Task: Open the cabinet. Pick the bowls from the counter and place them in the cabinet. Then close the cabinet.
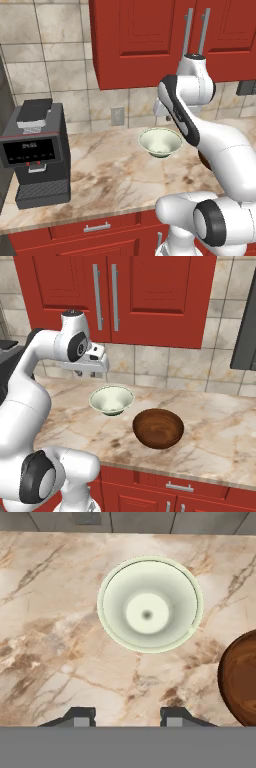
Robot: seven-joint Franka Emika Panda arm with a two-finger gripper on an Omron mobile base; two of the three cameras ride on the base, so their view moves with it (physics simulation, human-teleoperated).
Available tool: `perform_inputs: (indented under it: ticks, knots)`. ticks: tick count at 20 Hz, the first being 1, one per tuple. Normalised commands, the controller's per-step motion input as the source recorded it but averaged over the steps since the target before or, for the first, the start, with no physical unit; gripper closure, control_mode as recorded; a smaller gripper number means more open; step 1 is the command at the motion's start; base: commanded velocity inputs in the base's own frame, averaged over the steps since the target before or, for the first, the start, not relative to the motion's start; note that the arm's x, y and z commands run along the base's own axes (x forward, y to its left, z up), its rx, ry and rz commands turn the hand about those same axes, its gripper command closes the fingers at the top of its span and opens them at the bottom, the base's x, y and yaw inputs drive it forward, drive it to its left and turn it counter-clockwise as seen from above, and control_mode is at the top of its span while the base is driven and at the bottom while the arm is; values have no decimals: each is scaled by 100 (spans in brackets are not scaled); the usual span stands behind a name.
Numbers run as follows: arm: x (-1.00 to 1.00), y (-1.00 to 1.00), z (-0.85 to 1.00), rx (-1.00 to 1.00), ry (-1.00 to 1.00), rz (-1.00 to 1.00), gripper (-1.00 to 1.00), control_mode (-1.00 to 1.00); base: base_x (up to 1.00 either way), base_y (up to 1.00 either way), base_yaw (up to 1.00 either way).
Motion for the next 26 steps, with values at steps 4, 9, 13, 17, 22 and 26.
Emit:
perform_inputs:
  ticks: [4, 9, 13, 17, 22, 26]
  knots:
    - [0, 0, 0, 0, 0, 0, -100, -100, 0, 0, 0]
    - [-15, 0, 6, 0, -14, 0, -100, -100, 0, 0, 0]
    - [-24, -4, 43, 4, -44, 0, -100, -100, 0, 0, 0]
    - [-13, -12, 39, 4, -40, 0, -100, -100, 0, 0, 0]
    - [-22, -9, 35, 4, -45, 2, -100, -100, 0, 0, 0]
    - [-33, 0, 24, 0, -51, 1, -100, -100, 0, 0, 0]
